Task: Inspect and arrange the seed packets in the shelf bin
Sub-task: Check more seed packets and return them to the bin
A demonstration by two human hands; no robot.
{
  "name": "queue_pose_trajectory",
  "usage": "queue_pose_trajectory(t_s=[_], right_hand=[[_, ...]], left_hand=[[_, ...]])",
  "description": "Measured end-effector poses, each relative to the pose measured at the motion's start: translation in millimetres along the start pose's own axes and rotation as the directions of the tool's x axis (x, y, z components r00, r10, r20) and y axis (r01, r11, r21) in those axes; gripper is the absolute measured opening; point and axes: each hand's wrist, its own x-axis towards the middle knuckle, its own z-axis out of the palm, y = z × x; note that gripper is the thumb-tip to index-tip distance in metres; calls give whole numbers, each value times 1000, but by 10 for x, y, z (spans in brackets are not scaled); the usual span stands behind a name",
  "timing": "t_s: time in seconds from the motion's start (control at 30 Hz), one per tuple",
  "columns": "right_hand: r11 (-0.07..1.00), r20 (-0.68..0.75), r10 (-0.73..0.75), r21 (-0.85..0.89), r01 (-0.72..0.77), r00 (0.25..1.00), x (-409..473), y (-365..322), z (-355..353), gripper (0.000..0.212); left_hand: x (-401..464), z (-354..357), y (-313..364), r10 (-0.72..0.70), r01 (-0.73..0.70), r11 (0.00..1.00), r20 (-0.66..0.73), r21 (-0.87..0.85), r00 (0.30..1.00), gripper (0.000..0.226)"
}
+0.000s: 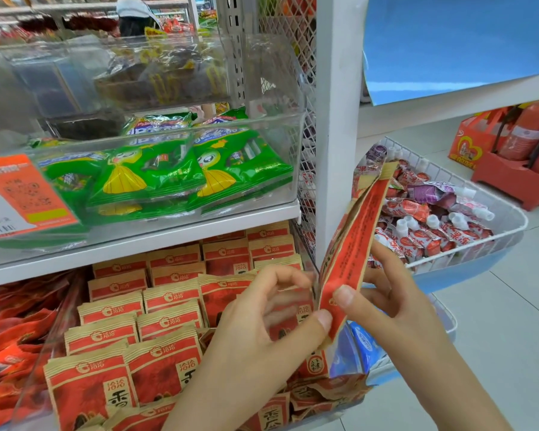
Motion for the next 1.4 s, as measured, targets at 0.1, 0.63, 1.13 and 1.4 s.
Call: queue_pose_trajectory(t_s=[0.1, 0.63, 1.13, 1.4], right_hand=[[1000, 124, -22, 9, 21, 992, -42, -40, 8, 105], [988, 107, -151, 51, 146, 983, -77, -76, 192, 78], [961, -63, -54, 269, 69, 997, -75, -178, 114, 40], [959, -172, -25, 274, 72, 985, -50, -172, 97, 44]], left_hand=[[10, -11, -44, 33, -32, 999, 54, -32, 998, 53], [52, 55, -53, 43, -44, 992, -13, -117, 999, 70], [19, 75, -47, -10, 21, 997, 161, -68, 987, 67], [-17, 7, -11, -55, 42, 996, 173, 81, 983, 77]])
